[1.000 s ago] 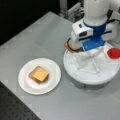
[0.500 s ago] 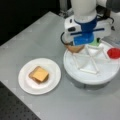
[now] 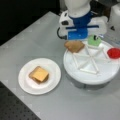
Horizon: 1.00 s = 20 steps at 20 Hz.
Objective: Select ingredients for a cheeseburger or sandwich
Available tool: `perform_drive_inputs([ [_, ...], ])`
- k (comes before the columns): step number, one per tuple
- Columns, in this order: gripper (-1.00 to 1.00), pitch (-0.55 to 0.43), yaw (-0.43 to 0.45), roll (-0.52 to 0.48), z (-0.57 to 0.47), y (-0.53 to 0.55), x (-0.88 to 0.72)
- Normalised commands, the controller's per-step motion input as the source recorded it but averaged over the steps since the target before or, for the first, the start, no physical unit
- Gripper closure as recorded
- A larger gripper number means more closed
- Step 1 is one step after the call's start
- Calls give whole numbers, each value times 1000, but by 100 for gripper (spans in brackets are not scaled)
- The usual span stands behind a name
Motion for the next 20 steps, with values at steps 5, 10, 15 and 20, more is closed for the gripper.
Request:
perform_drive_inputs([
  [5, -100, 96, -203, 124, 228, -201, 96],
  [10, -100, 100, -203, 236, 117, -320, 121],
  [15, -100, 181, -135, 296, 146, -337, 181],
  [20, -100, 216, -52, 294, 138, -316, 255],
])
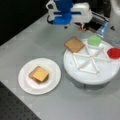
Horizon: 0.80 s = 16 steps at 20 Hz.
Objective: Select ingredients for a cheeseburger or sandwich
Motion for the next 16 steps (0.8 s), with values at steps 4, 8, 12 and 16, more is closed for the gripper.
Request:
perform_drive_inputs([
  [4, -100, 212, -11, 297, 19, -317, 221],
  [8, -100, 190, -23, 433, -56, -237, 216],
  [12, -100, 170, -40, 533, -54, -220, 219],
  [16, -100, 155, -16, 489, -19, -242, 239],
])
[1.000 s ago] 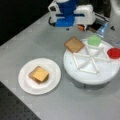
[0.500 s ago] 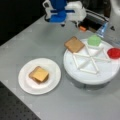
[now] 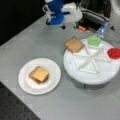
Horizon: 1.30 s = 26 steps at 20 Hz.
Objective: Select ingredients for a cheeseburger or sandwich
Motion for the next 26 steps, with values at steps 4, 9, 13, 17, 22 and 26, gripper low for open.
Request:
perform_drive_inputs([
  [4, -100, 132, 8, 426, -16, -236, 291],
  [9, -100, 118, 50, 318, -31, -226, 336],
  [13, -100, 118, 53, 343, -44, -232, 396],
  [17, -100, 66, 75, 316, -77, -245, 412],
  [22, -100, 37, 87, 305, -126, -221, 377],
  [26, -100, 43, 89, 286, -134, -190, 300],
])
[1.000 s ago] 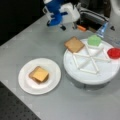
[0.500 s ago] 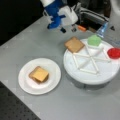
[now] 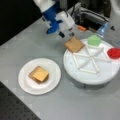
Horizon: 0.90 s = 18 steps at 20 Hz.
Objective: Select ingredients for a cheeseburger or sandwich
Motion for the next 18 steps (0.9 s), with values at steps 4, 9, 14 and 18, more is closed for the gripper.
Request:
perform_drive_inputs([
  [4, -100, 34, 76, 260, -117, -159, 251],
  [9, -100, 39, 51, 300, -89, -133, 219],
  [14, -100, 25, 51, 332, -110, -78, 142],
  [18, -100, -7, 40, 295, -82, -58, 107],
])
